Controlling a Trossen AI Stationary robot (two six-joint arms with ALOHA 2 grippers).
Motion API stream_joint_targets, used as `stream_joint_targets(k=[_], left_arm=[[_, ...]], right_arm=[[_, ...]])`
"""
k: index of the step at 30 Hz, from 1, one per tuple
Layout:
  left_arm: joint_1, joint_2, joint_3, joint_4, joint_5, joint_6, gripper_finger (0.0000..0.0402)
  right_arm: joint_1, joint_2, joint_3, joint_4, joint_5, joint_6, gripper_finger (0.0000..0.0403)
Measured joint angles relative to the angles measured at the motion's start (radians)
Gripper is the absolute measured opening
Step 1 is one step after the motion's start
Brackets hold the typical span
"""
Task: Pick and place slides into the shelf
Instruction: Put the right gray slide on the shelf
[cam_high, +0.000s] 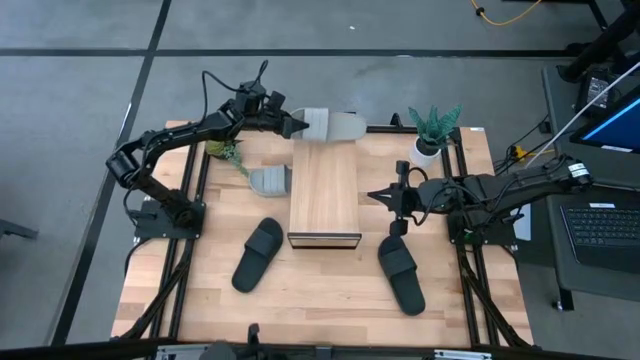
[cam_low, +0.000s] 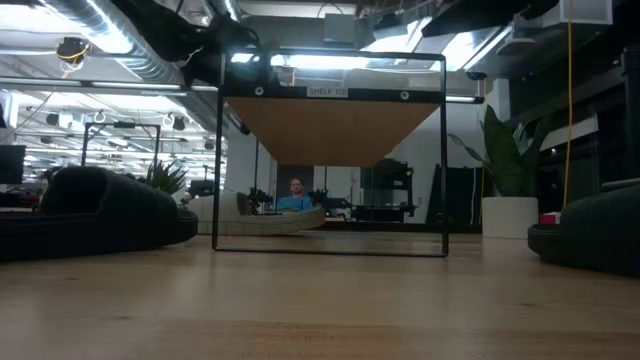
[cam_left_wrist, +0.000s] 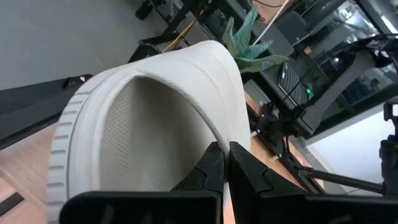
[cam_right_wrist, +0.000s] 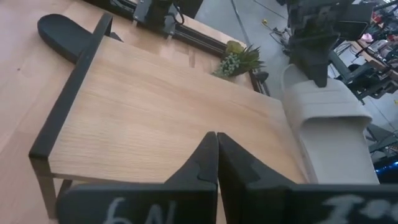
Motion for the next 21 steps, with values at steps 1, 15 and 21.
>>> stream_joint_targets(k=[1,15,21], left_arm=[[0.003,0.004,0.000,0.001,0.001,0.000,0.0000],[0.015,0.016,0.000,-0.007,-0.056,0.040,0.0010],[0.016,0.016,0.000,-0.031,-0.089,0.043,0.0013]], right_arm=[[0.000,0.000,0.000,0.000,0.000,0.000,0.0002],[0.000,0.000,0.000,0.001,0.001,-0.002,0.0004],[0.000,0.000,0.000,0.001,0.001,-0.001,0.0004]])
